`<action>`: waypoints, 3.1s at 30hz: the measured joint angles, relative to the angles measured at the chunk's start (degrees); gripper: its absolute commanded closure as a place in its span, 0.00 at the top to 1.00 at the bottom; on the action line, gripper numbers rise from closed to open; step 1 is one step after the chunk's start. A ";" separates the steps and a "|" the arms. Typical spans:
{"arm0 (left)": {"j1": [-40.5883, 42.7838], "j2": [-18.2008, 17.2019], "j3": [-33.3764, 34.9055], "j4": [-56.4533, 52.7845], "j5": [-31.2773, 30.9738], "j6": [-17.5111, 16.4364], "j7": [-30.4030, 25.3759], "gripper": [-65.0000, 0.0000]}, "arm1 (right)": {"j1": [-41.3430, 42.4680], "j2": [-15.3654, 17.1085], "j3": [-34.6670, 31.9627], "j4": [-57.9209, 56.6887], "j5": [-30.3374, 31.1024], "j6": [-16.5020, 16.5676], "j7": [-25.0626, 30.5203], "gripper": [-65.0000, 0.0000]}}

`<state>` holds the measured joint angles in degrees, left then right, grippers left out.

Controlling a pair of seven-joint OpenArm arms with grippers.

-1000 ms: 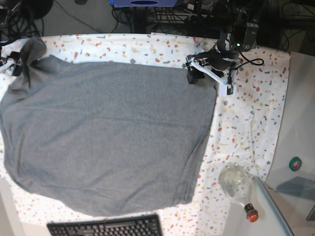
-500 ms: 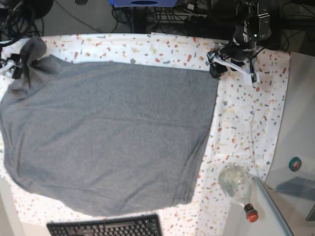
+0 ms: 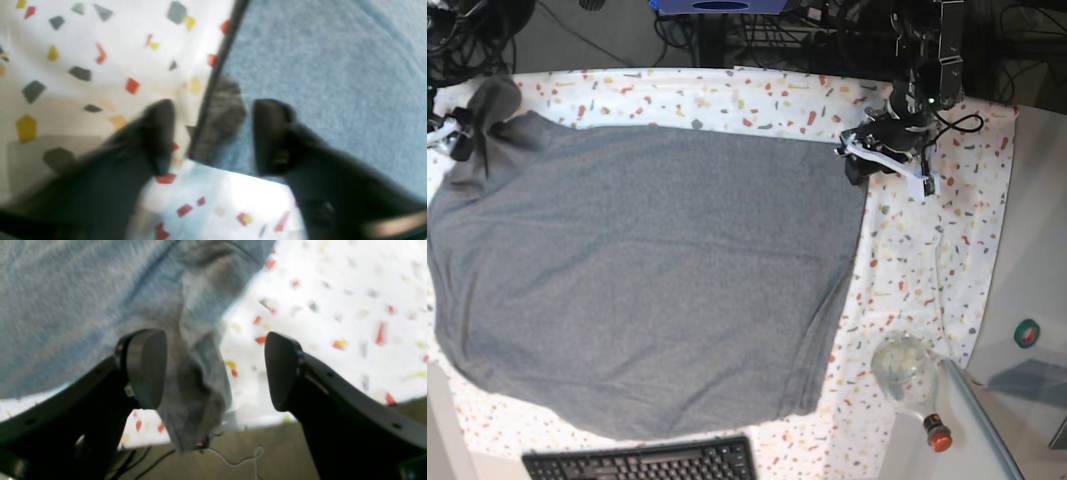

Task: Layout the t-shirt on the table in an organized manner, then fold the t-shirt properly
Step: 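Pull the shirt edges apart with both grippers to stretch it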

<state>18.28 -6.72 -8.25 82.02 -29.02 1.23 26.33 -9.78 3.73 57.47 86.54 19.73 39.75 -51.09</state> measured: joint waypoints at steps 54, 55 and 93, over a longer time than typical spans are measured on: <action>3.61 1.51 -1.51 22.49 -0.17 0.24 13.22 0.00 | 8.74 5.01 0.26 -2.12 -0.04 0.17 -20.76 0.00; 2.62 2.14 -2.43 22.43 -0.02 0.20 13.86 0.00 | 9.55 4.90 0.22 -2.27 -0.24 0.17 -20.87 0.00; -16.11 3.50 -6.12 -0.92 0.04 0.46 13.79 0.47 | 25.42 16.94 -11.26 -31.76 -0.37 -7.85 -2.01 0.35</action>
<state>2.17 -3.22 -14.37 81.10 -28.97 1.69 40.12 15.64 20.67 46.22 54.78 19.35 31.90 -53.10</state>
